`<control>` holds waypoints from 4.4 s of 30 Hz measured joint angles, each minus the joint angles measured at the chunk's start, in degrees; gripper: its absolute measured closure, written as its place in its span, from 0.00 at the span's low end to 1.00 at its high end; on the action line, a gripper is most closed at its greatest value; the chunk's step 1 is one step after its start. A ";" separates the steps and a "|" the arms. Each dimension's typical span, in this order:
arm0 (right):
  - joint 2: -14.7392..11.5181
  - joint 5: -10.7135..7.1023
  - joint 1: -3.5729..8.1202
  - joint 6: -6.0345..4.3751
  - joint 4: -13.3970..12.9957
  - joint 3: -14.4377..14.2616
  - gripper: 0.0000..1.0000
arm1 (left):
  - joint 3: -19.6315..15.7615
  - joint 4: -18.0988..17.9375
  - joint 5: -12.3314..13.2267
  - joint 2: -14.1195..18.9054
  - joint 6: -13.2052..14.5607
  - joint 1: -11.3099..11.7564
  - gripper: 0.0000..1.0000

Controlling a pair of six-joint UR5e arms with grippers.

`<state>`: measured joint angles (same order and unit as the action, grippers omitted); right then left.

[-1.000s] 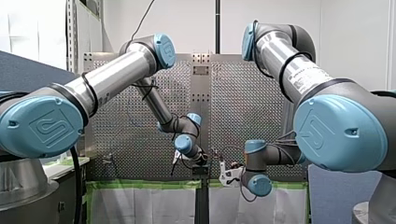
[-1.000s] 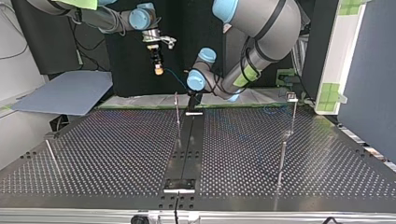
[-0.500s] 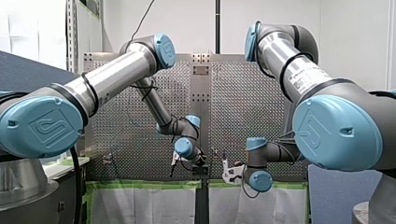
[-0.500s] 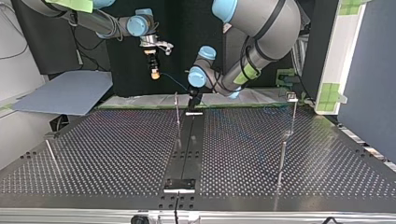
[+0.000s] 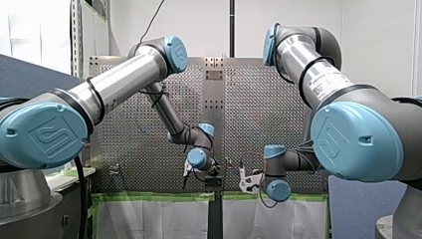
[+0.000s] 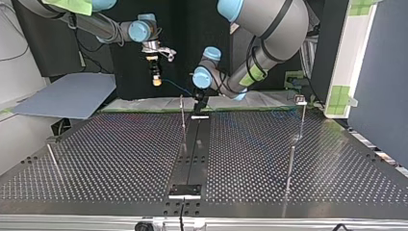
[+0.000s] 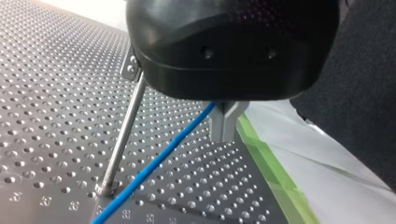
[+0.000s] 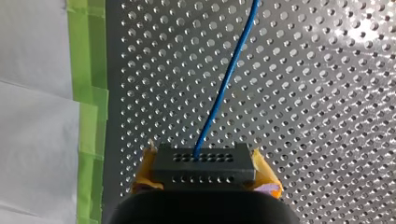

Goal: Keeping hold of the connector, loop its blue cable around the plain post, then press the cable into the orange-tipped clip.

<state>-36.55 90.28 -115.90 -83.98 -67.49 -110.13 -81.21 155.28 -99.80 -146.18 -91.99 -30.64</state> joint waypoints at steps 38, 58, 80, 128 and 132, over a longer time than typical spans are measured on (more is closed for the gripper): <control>0.00 -0.09 3.67 3.49 7.60 7.55 1.00 | 0.00 -11.91 -1.01 -0.01 -7.81 1.65 1.00; -0.10 -0.13 4.63 5.10 13.75 14.34 1.00 | 2.99 -10.45 -0.99 0.00 -8.92 2.18 1.00; -0.09 -1.10 5.27 5.21 15.17 15.61 1.00 | 3.45 -8.54 -0.92 -0.01 -8.48 2.55 0.27; -0.07 -1.07 5.01 5.30 17.20 15.60 1.00 | -16.35 -9.69 0.02 9.48 2.07 -4.36 0.00; -0.07 -1.11 5.12 5.30 17.14 15.60 1.00 | -17.05 -10.19 -0.01 9.49 1.65 -4.87 0.00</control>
<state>-36.62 89.16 -110.78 -78.68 -50.34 -94.53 -98.26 145.08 -99.81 -136.70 -90.35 -35.51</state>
